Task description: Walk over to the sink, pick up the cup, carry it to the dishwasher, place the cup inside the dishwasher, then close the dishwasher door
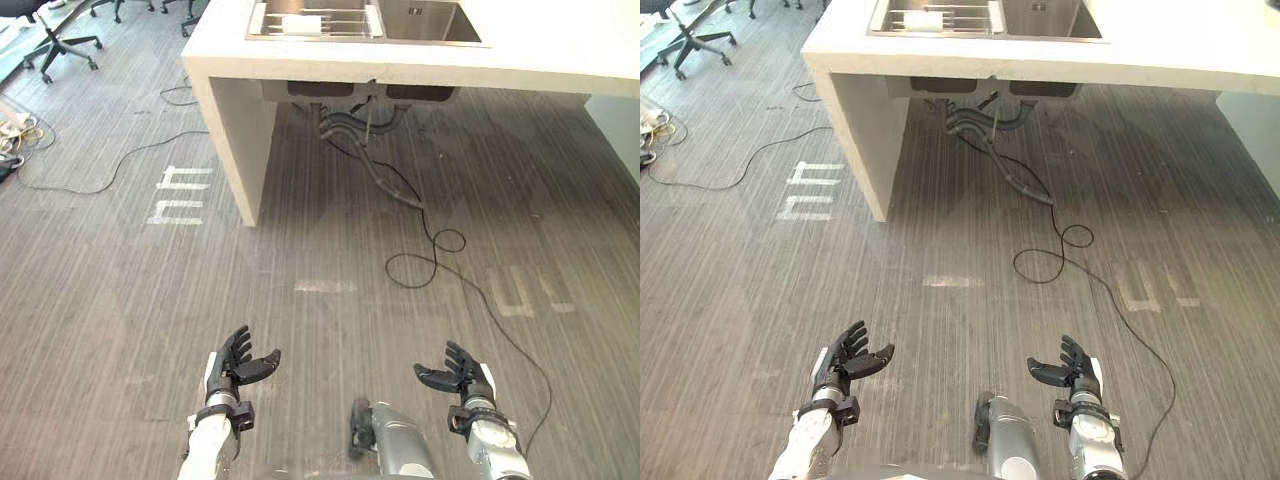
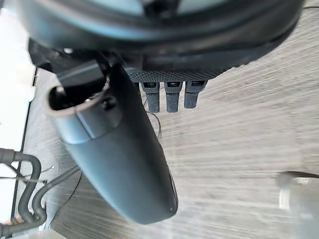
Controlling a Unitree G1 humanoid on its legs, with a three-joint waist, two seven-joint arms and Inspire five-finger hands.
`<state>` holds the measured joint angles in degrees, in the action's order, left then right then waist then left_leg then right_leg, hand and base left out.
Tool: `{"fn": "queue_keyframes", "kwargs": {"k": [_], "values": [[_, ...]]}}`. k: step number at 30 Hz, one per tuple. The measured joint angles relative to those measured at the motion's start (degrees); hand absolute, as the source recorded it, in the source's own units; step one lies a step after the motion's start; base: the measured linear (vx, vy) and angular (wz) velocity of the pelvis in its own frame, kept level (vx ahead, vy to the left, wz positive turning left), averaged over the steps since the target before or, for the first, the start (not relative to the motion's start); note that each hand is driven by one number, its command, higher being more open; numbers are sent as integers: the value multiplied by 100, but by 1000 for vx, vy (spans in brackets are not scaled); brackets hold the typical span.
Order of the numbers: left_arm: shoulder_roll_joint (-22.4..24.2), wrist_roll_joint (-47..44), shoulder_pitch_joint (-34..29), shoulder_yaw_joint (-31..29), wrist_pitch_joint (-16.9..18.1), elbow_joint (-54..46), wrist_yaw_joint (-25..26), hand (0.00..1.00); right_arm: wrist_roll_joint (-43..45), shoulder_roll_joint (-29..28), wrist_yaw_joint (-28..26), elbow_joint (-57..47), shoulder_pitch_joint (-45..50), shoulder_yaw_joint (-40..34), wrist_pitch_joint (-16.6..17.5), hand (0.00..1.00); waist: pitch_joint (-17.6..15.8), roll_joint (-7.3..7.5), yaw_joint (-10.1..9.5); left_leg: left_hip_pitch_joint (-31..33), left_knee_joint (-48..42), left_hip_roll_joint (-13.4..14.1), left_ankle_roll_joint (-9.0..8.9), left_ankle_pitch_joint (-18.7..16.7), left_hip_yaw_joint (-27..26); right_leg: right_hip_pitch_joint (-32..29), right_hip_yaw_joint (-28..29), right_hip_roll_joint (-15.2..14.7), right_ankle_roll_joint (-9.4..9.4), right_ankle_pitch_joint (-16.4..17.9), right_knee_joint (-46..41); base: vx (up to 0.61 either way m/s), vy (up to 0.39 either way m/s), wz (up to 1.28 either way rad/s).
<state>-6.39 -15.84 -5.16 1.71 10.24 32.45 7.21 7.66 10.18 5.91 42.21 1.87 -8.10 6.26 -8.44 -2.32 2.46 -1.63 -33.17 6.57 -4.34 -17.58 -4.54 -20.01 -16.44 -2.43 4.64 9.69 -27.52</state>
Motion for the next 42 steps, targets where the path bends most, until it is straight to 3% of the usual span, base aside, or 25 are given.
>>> {"fn": "queue_keyframes", "kwargs": {"k": [1,3,5,7,9,10,11,12,13,15,19,20,21,22,24,25,27,30,31,33,36,38,39,41,42], "values": [[40,-1,24,0,0,4,-5,90,5,0,-1,2,8,12,0,90,-16,7,-8,273,-648,81,-10,283,44,252,-20,46,19,-22,252,623,-209,23],[109,-1,-15,39,2,-7,-49,90,110,-28,23,23,160,134,10,90,-93,40,-35,818,-2524,485,96,214,-123,1549,-62,266,29,-42,1165,573,-155,9],[108,-15,-14,100,2,-47,-92,90,235,-28,42,26,129,133,88,90,-133,102,-108,1291,-2906,584,205,133,-292,2128,62,289,13,-52,1616,432,-56,-22],[121,-56,60,101,11,-154,-104,90,245,-21,71,56,-1,64,126,90,-157,56,-187,1986,-2625,522,179,108,-293,2360,205,286,-35,-82,1914,421,38,-38],[128,-54,154,95,15,-189,-96,90,245,-89,82,210,-154,-76,120,90,-302,55,-322,2421,-1163,180,141,157,-280,2669,356,141,-116,-65,2124,349,147,-33],[129,-54,156,95,14,-192,-96,90,244,-91,83,213,-155,-83,118,90,-314,53,-326,2426,-1024,151,139,184,-281,2696,362,131,-126,-63,2134,365,190,-19],[195,-52,129,95,15,-277,-87,90,244,-105,93,228,-104,-176,118,90,-351,35,-330,2416,706,-124,145,912,-245,2894,400,59,-434,141,2209,316,176,-10],[236,-52,115,95,16,-320,-81,90,243,-73,98,247,-97,-187,115,90,-320,-126,-332,2376,1287,-130,136,1381,-191,2953,441,135,-550,237,2226,485,280,-15],[230,-53,186,88,8,-353,-35,90,243,-149,127,395,-177,-167,57,90,-394,-10,-332,2298,1334,-267,430,1852,-179,3060,584,20,-634,416,2189,403,228,-8],[236,-54,157,84,6,-683,7,90,231,-173,118,397,-139,-165,58,90,-399,123,-350,2385,1068,-559,729,1417,-265,2966,837,-296,-774,642,1892,446,238,7],[253,-53,-268,117,4,-1687,39,90,214,-205,92,463,-123,-135,57,90,-395,138,-376,1988,1102,-817,874,971,-480,2426,1238,-700,-969,739,250,341,166,-12],[193,-53,-351,180,13,-2031,38,90,181,-224,76,474,-87,-97,54,90,-397,151,-381,1733,1176,-877,868,873,-516,2058,1348,-822,-1347,530,-750,483,124,-8],[114,-54,-395,266,20,-2335,44,90,137,-232,66,498,-51,-29,52,90,-396,157,-376,1469,1187,-903,953,731,-525,1773,1399,-901,-1571,348,-1632,405,87,-7],[68,-54,-412,305,23,-2482,46,90,113,-249,47,499,-37,-14,47,90,-396,157,-378,1338,1180,-903,970,622,-522,1634,1390,-909,-1551,359,-1991,508,26,-4],[-9,-56,-481,464,44,-3173,50,90,90,-272,-7,451,55,85,47,90,-390,157,-276,864,1201,-886,916,354,-403,997,1156,-928,-1134,600,-2989,421,-38,15],[-2,-55,-484,529,66,-3345,48,90,69,-273,-16,437,87,92,47,90,-388,156,-265,759,1226,-872,886,288,-365,829,1097,-927,-1030,661,-3049,404,-112,26],[68,-56,-479,700,259,-3826,43,90,-45,-272,-70,443,91,157,43,90,-379,146,-250,468,1315,-690,735,185,-306,131,913,-885,-658,887,-2761,461,-204,11],[174,-57,-464,766,392,-4264,55,90,-86,-287,-120,417,97,264,44,90,-383,111,-176,160,1310,-237,407,-11,-185,-561,741,-659,-637,838,-1704,466,-311,12],[101,-56,-490,766,494,-4425,128,90,-110,-261,-100,423,282,380,78,90,-271,304,-123,-7,1088,-198,71,-298,-113,-469,763,-666,-632,-652,-210,459,-319,15],[282,-61,-466,766,511,-4372,177,90,-111,-35,-96,506,281,387,79,90,-157,-16,-168,-93,1034,128,20,-365,55,-410,660,-390,-456,-357,-430,446,-288,-10],[365,-46,-319,850,514,-4576,287,90,-109,88,-88,545,318,326,81,90,-131,-59,-137,-205,1002,225,-109,95,159,-221,543,-325,-340,46,-534,402,-277,11],[431,-43,-253,955,515,-4799,348,90,-106,43,-89,668,439,339,75,90,-146,-71,-135,81,-16,446,-265,535,454,437,296,-165,-276,101,-49,295,-236,44],[513,-44,-258,999,544,-4991,405,90,-105,-21,-91,668,549,351,79,90,-152,-91,-179,376,-864,553,-397,458,597,863,184,-40,-236,76,288,189,-153,29],[579,-40,-266,995,682,-5305,542,90,-93,-41,-74,682,664,369,111,90,-130,-158,-230,828,-1791,710,-307,392,518,1398,69,142,-183,31,743,204,-94,16],[585,-40,-267,975,805,-5498,631,90,-92,-37,-71,701,683,388,147,90,-106,-202,-283,1094,-2025,782,-137,303,392,1637,60,241,-160,17,989,211,-39,7]]}}
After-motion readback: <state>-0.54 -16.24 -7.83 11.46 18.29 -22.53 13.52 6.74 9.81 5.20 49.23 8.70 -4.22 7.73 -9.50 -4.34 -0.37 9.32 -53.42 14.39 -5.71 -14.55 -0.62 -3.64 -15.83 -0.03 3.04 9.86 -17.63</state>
